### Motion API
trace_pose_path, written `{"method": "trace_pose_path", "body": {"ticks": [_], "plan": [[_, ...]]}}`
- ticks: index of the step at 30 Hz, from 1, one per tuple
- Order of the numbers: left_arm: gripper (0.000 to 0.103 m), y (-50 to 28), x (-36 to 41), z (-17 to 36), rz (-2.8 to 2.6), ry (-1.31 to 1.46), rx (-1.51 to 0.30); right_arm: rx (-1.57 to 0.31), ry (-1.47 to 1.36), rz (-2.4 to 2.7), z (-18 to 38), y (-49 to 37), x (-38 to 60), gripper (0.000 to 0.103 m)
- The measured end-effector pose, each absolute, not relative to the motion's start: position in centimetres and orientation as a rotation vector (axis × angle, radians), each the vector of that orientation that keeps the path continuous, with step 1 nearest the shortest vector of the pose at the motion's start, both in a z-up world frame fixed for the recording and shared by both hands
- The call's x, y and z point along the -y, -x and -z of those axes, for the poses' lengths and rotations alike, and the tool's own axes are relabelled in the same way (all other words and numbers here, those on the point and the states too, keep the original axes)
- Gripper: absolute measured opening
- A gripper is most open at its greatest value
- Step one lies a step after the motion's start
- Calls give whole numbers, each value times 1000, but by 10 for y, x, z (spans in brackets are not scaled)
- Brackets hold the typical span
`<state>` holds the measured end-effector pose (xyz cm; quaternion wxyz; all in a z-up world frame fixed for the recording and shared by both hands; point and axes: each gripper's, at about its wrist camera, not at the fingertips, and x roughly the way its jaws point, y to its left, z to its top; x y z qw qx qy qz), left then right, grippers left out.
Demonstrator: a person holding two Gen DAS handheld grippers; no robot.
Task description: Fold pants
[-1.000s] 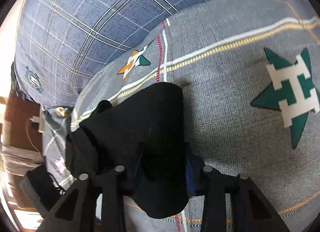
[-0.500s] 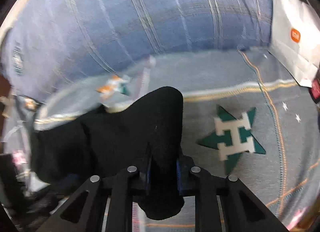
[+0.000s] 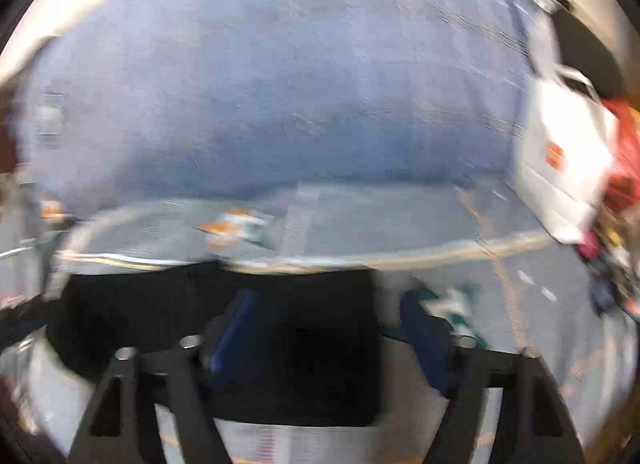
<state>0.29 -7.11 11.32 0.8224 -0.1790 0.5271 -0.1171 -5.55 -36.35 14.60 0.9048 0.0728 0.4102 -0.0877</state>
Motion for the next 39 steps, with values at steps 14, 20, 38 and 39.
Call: {"method": "trace_pose_path", "body": {"ticks": [14,20,38,39], "plan": [[9,-84,43,-57,129,273,-1217,-998,-378,-433,-85,-18,230,35],[4,-82,19,-63,203,506,-1217,-1062,-352,-467,-53,-20,215,34],[7,-77,-19,-36,206,810,-1221,-1088,-327,-464,-44,-19,207,61],[6,-74,-27,-34,216,878,-1212,-1088,-327,-464,-44,-19,207,61]]}}
